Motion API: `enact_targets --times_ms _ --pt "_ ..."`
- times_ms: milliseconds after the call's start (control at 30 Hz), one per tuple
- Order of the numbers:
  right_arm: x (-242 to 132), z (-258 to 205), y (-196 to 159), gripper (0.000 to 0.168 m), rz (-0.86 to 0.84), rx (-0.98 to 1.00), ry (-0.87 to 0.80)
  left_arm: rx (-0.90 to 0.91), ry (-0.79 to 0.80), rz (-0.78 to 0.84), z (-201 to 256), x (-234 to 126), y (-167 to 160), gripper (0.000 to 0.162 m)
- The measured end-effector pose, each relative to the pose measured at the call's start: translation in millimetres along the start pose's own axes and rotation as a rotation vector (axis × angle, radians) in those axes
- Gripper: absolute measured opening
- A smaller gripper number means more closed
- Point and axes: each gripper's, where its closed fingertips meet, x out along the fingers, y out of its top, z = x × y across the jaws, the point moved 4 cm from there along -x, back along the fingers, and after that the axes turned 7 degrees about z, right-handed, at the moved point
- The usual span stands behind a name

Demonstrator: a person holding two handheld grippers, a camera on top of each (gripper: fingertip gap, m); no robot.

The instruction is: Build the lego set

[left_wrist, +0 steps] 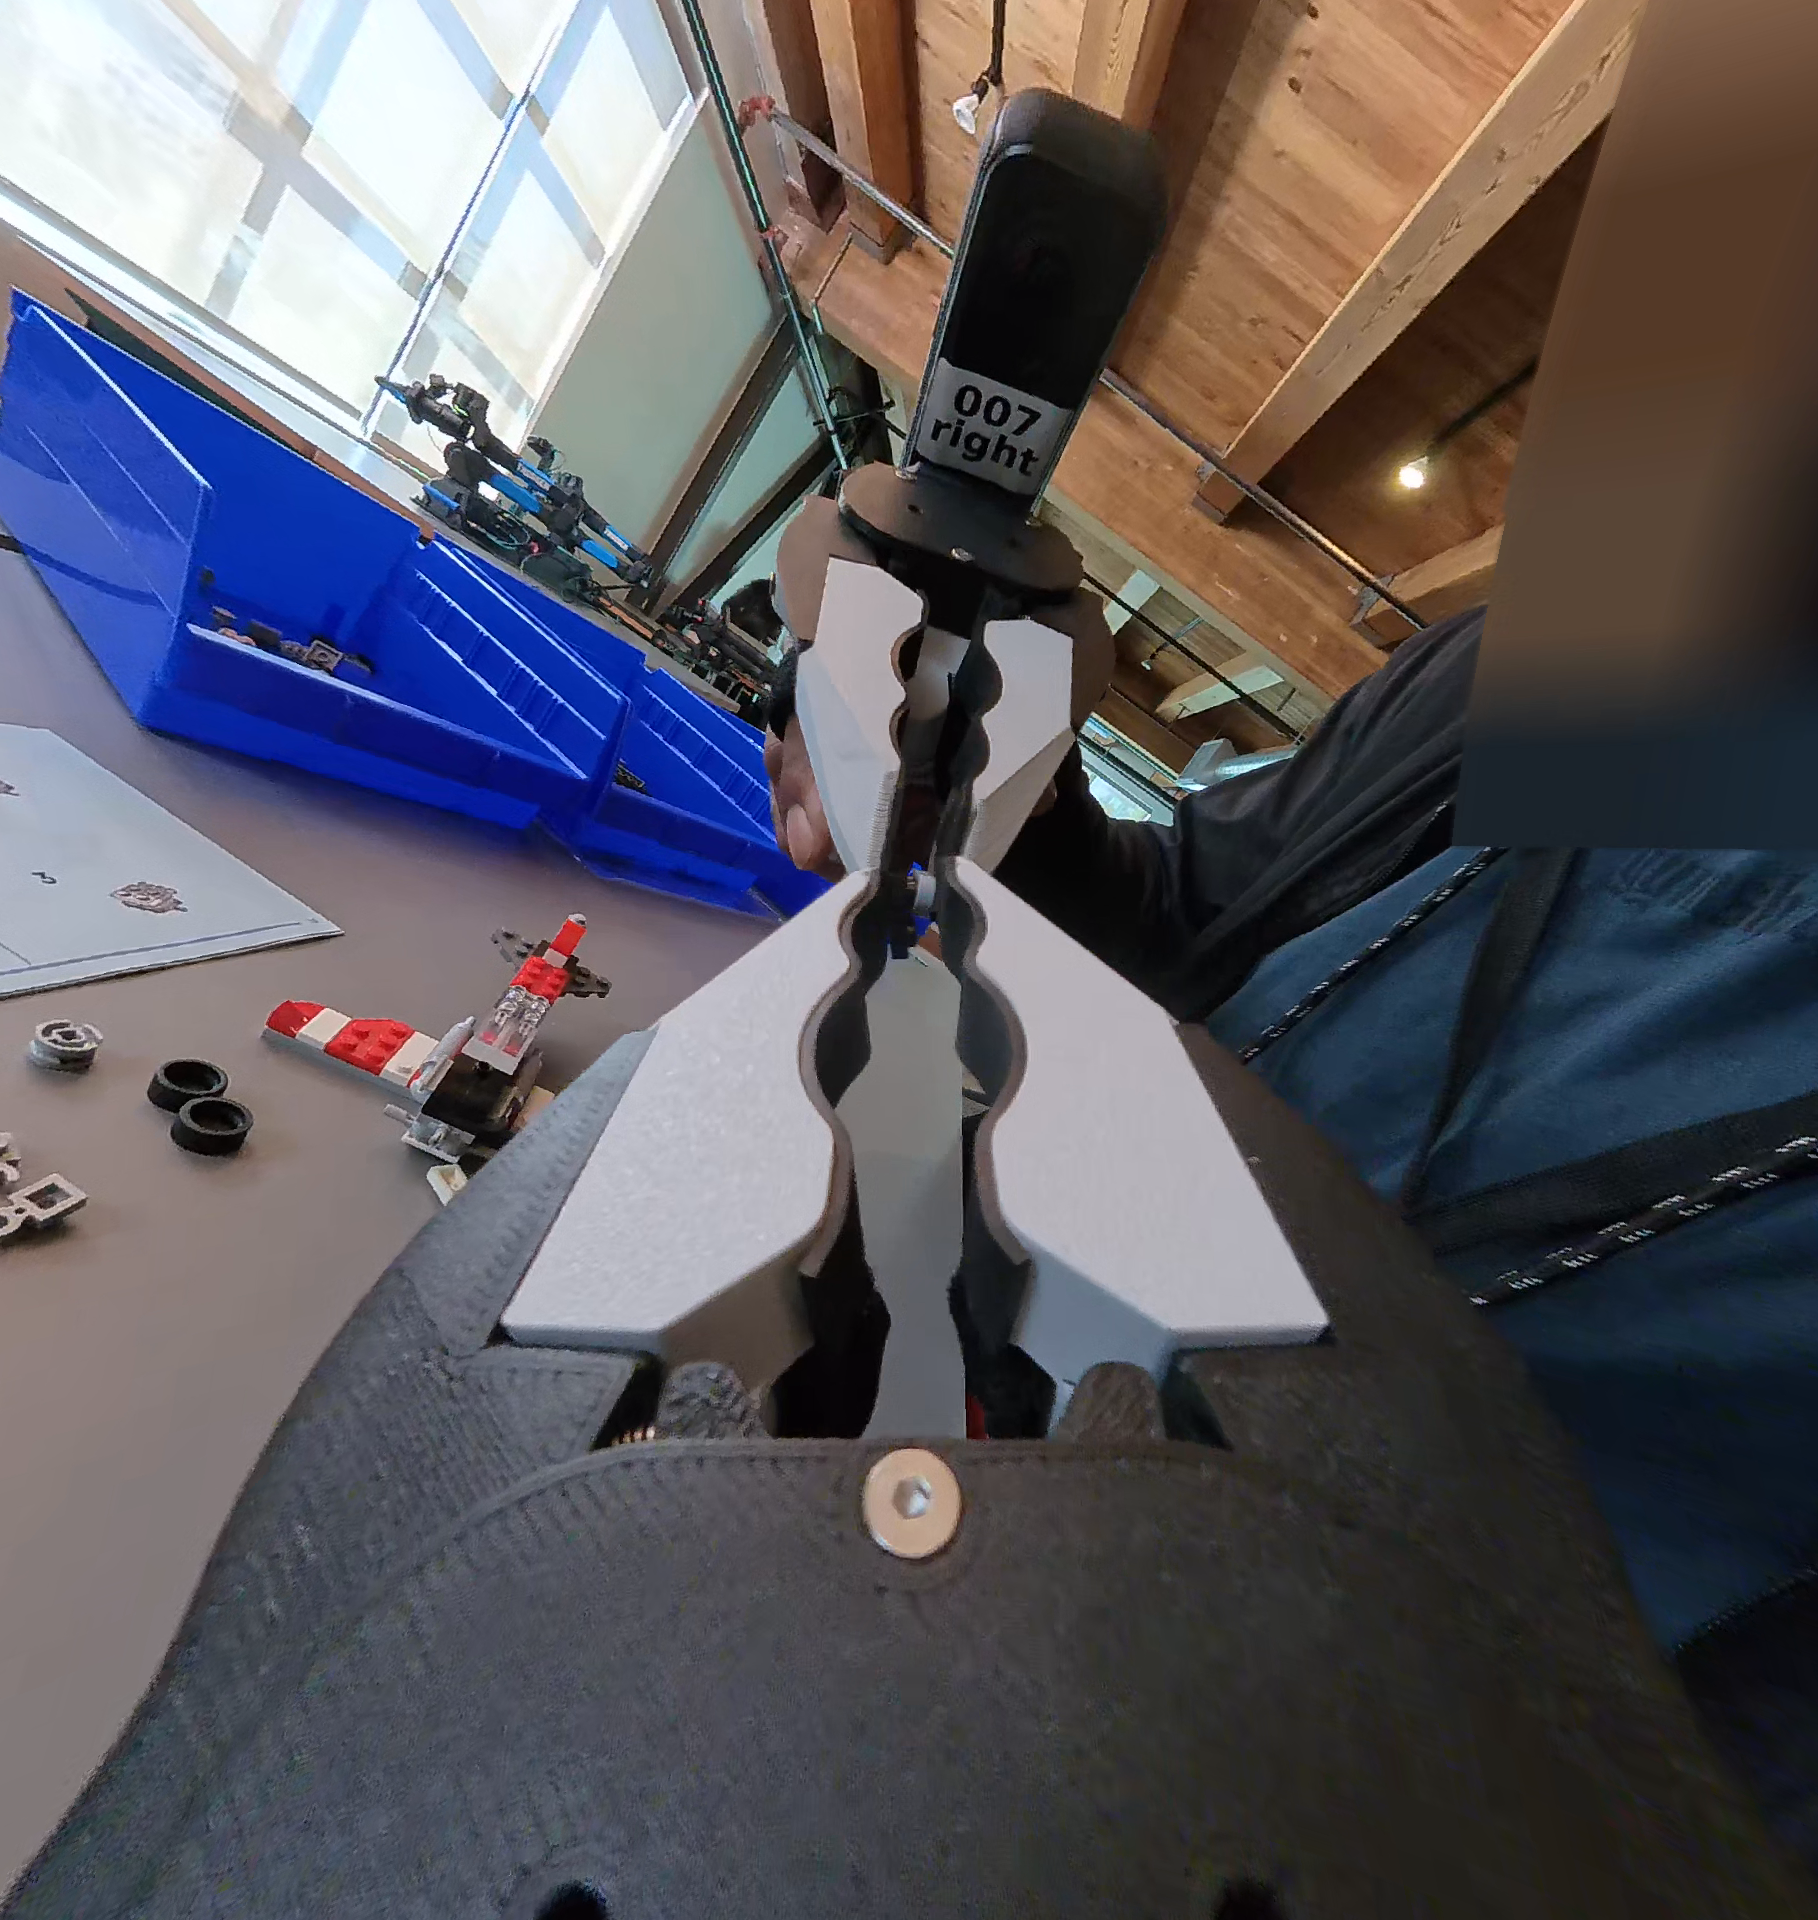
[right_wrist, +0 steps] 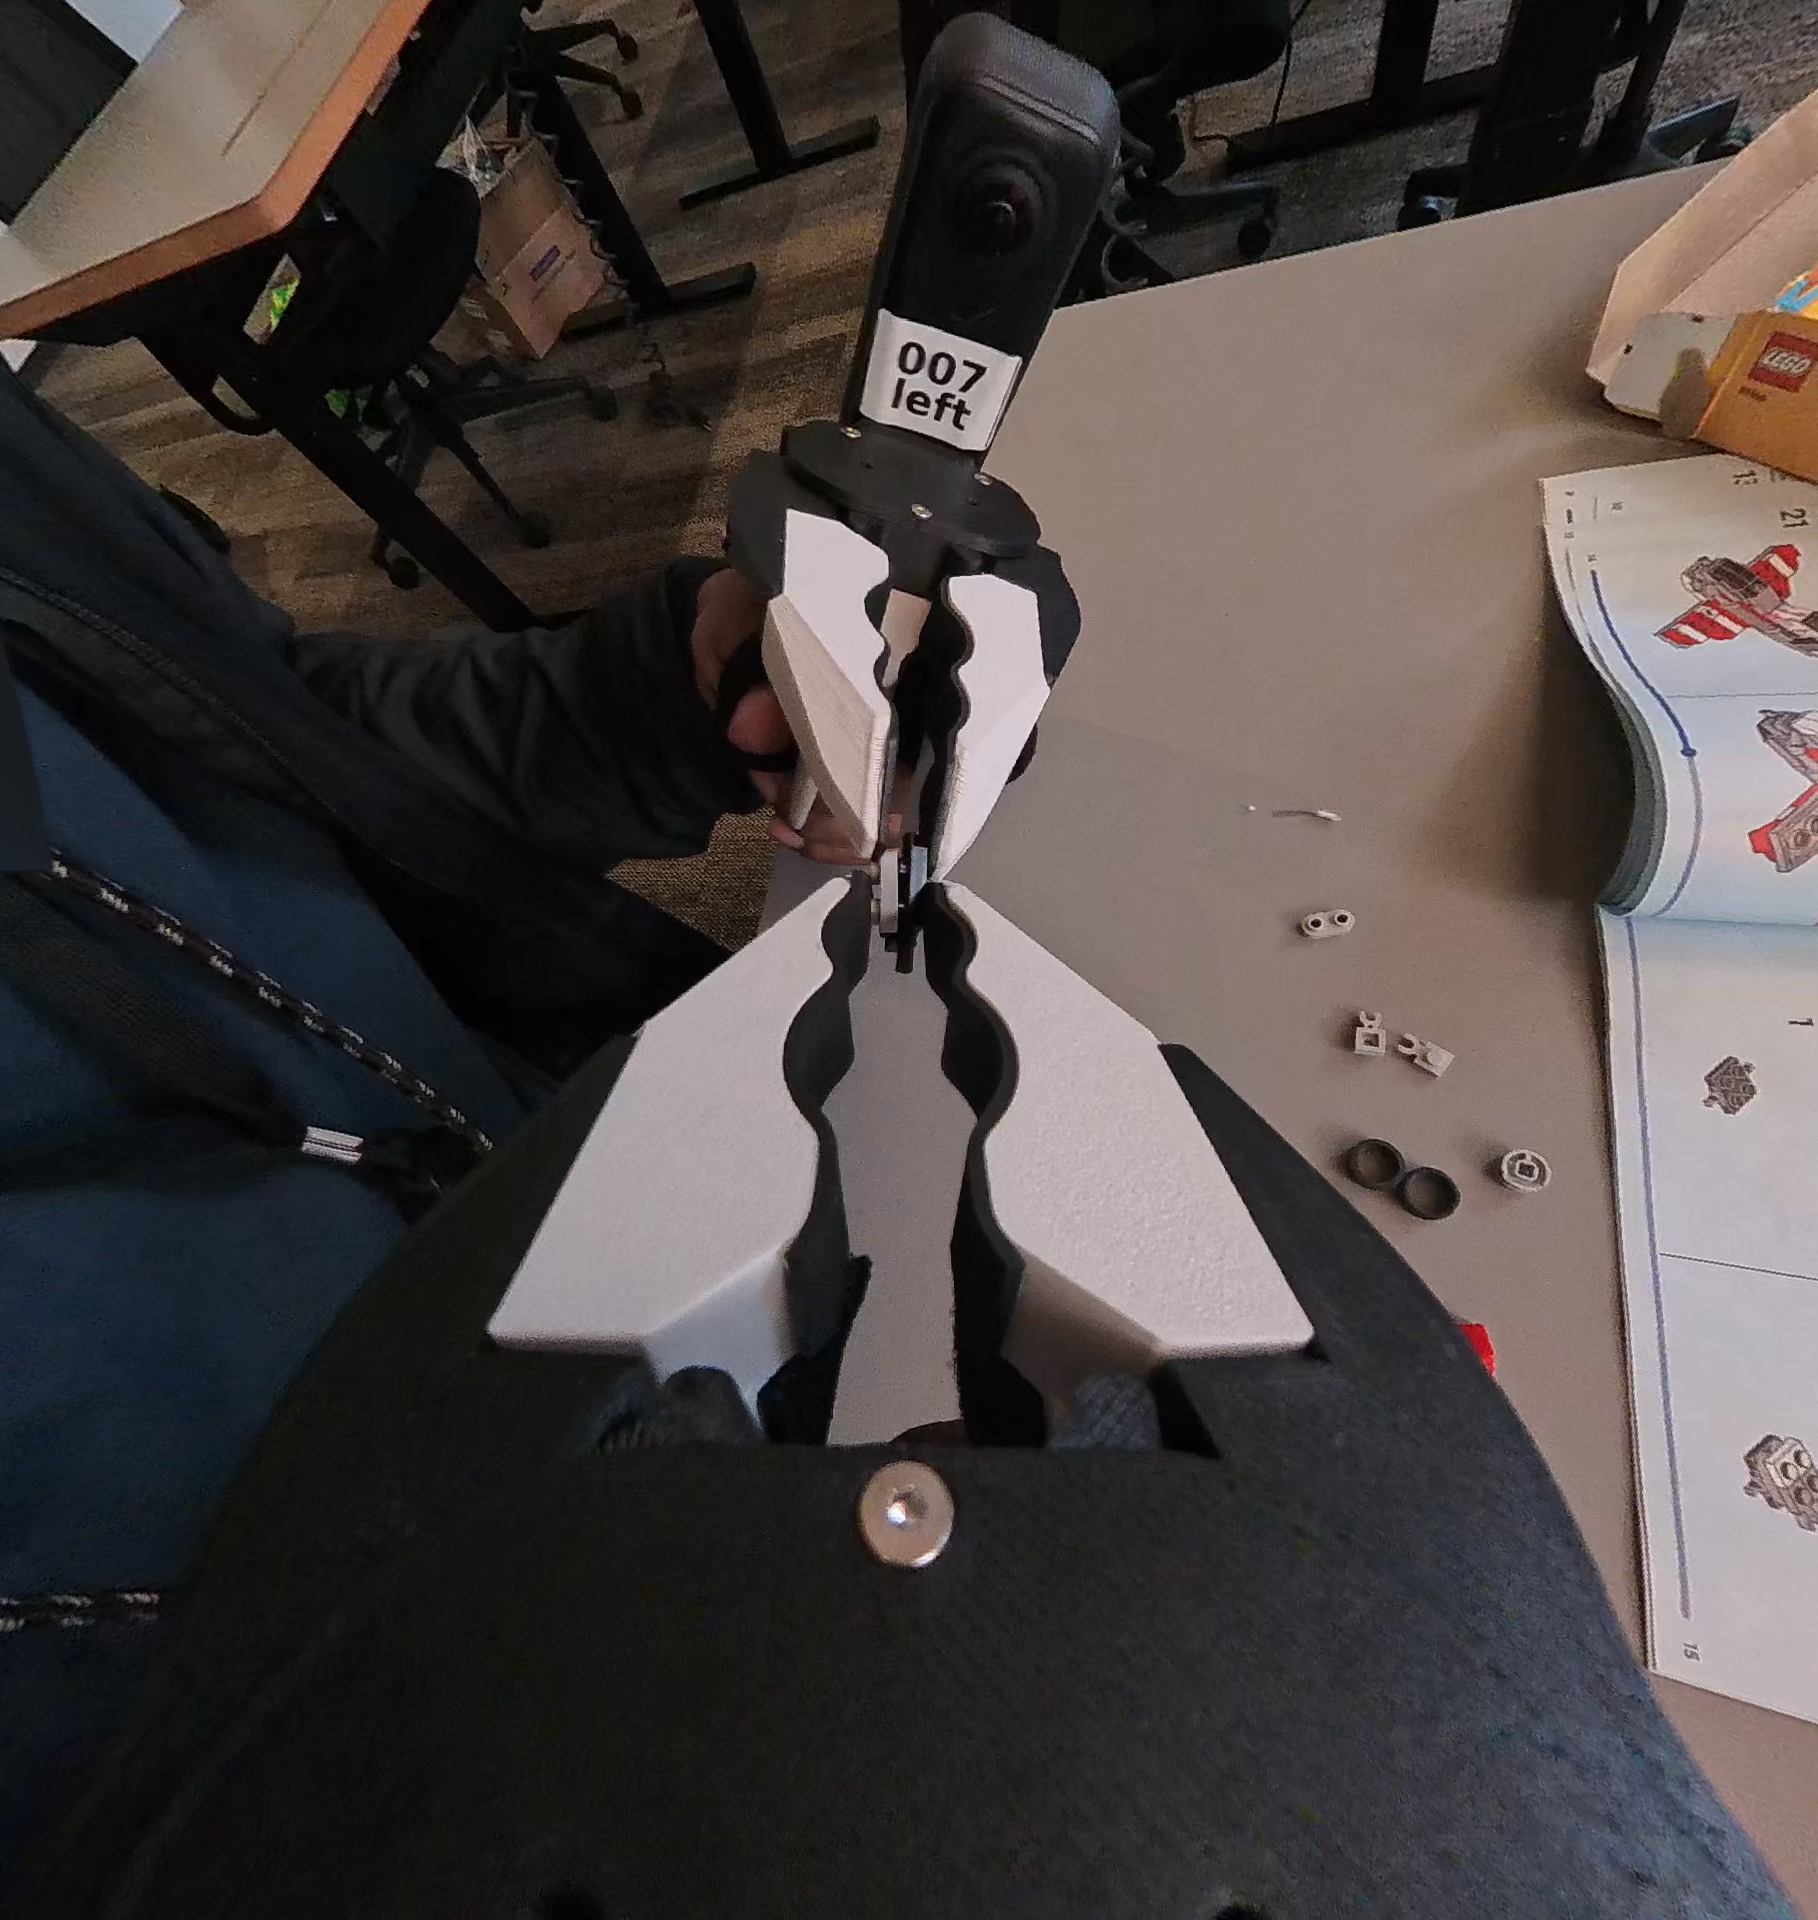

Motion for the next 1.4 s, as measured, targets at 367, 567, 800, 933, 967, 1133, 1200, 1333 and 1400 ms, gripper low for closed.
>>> enact_targets --times_ms 367,567,800,933,967,1133,1200,1333,1400 --pt "1.4 -2.1 -2.5 0.009 -0.019 0.011 0.020 -0.028 -0.010 -0.020 -2.3 -0.3 -2.3 0.002" --pt "1.5 -0.7 1.0 0.010 -0.010 -0.026 -0.016 -0.046 -0.020 0.019 -2.2 -1.4 0.9 0.004" --pt "1.8 -4.3 3.3 0.010 -0.006 -0.045 -0.015 -0.029 -0.037 0.011 3.3 -3.0 1.3 0.009" --pt "1.8 -5.4 4.2 0.010 -0.004 -0.044 -0.012 -0.023 -0.041 0.009 4.9 -3.4 1.6 0.013" --pt "1.7 -5.2 4.3 0.010 -0.004 -0.044 -0.015 -0.022 -0.043 0.006 5.4 -3.5 1.4 0.016" --pt "0.5 -4.5 5.5 0.010 -0.001 -0.047 -0.020 -0.014 -0.036 -0.006 5.1 -1.9 -0.4 0.013" --pt "0.9 -5.4 5.3 0.010 -0.005 -0.052 -0.017 -0.018 -0.039 -0.004 4.8 -1.9 -0.3 0.011" --pt "0.9 -5.9 5.4 0.010 -0.008 -0.057 -0.014 -0.012 -0.045 -0.006 5.1 -2.0 -0.3 0.009" --pt "1.0 -6.1 5.6 0.010 -0.009 -0.059 -0.013 -0.014 -0.051 -0.007 5.0 -1.9 -0.2 0.009"
